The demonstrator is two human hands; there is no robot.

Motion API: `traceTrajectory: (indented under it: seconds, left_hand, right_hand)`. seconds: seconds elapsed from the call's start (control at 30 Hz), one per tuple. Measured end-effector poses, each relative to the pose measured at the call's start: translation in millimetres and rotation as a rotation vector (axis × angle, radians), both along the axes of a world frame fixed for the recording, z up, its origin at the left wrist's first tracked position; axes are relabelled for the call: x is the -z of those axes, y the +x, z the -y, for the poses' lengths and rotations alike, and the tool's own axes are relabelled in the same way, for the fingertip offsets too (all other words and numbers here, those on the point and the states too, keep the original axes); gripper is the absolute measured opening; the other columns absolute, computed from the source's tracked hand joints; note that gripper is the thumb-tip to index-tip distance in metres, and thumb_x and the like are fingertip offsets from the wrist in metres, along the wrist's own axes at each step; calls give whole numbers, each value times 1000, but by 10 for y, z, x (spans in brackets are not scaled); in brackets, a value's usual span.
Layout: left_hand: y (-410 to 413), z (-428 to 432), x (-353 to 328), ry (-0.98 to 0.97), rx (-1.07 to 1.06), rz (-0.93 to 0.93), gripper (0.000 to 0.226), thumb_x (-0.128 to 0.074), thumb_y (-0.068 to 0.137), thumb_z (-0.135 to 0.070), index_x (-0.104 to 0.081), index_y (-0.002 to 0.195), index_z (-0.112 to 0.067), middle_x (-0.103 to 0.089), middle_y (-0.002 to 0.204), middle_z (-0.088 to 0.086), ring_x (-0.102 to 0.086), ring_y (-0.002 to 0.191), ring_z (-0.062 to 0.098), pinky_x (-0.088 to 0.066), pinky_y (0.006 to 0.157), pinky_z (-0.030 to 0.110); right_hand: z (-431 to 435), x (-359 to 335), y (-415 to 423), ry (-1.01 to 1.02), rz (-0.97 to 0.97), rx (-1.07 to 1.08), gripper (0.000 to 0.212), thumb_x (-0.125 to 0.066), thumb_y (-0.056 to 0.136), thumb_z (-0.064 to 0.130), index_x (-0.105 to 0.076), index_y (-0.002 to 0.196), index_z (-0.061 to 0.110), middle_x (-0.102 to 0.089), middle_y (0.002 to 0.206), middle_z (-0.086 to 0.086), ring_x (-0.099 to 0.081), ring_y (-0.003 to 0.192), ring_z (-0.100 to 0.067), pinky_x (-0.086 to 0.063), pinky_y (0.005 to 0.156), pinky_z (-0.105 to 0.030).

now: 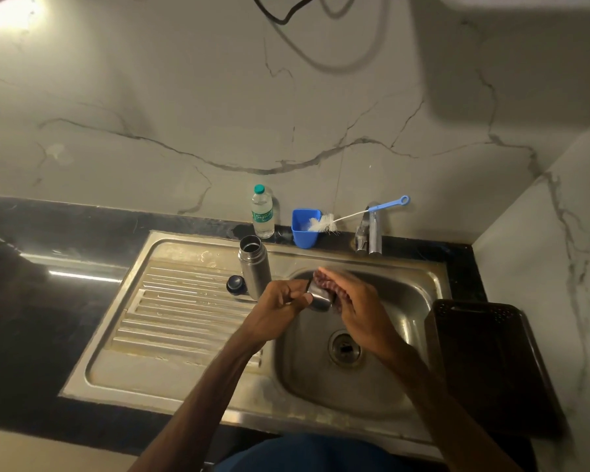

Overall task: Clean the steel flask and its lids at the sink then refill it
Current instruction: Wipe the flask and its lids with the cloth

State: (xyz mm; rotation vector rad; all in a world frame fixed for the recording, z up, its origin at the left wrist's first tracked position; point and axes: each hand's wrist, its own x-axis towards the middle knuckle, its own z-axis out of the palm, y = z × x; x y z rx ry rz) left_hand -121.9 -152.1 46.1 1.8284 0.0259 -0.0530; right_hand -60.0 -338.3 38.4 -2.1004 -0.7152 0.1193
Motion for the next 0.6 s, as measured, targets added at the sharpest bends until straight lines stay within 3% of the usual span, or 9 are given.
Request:
traceTrajectory:
  seconds: [0.07,0.13,0.17,0.23,0.33,0.47,0.6]
  left_hand:
    - [-1,-40,8,-51,-38,-33,17,-58,102,1,-72,92,0,-73,84,9,-65,83,14,-51,75,34]
    - [7,-57,-9,-64,-14,-41,18,-57,102,3,-74,101,0,-76,94,16,-69,92,18,-57,83,44]
    - [3,-59,-49,-56,7,-34,20,-56,102,3,-75,103,-1,-76,96,14,-69,95,18,-57,86,43]
    - [-23,-50,-120,-116,23,-18,23,-53,104,3,-74,112,0,-78,105,9,-72,105,22,-54,93,29]
    - [-50,-54,-140,-240,20,19,28,-48,106,2,-69,125,3,-75,120,16,-68,120,32,-51,102,30]
    - [-39,14,-120,-312,-104,57,30,-46,107,1,-66,130,3,-73,123,18,-67,121,32,-51,102,31]
    - [-59,68,-73,-327,-196,76,29,-47,107,-2,-67,128,0,-74,116,19,-70,113,31,-57,92,33]
  right_hand:
    - [-42,-70,-72,-32,62,-106,46,-49,96,-5,-60,141,4,-60,145,-10,-48,141,-19,-36,122,-36]
    - [-50,-96,-84,2,53,-118,47,-43,95,6,-64,138,6,-61,144,-7,-48,141,-15,-34,122,-30]
    - [-55,-103,-57,59,-24,-81,45,-42,98,10,-65,136,9,-64,141,-6,-53,137,-14,-39,120,-33]
    - [-51,-137,21,200,-360,20,38,-45,105,7,-68,132,20,-69,134,0,-63,126,-19,-50,110,-47]
    - [-38,-156,88,386,-769,198,41,-47,104,3,-70,115,35,-70,125,1,-63,116,-29,-51,105,-57]
    - [-40,-57,44,506,-945,338,32,-53,103,9,-68,122,29,-69,128,-5,-60,122,-30,-49,106,-52]
    - [-8,5,78,438,-989,343,31,-51,104,13,-66,131,19,-73,121,-8,-64,118,-34,-54,96,-51]
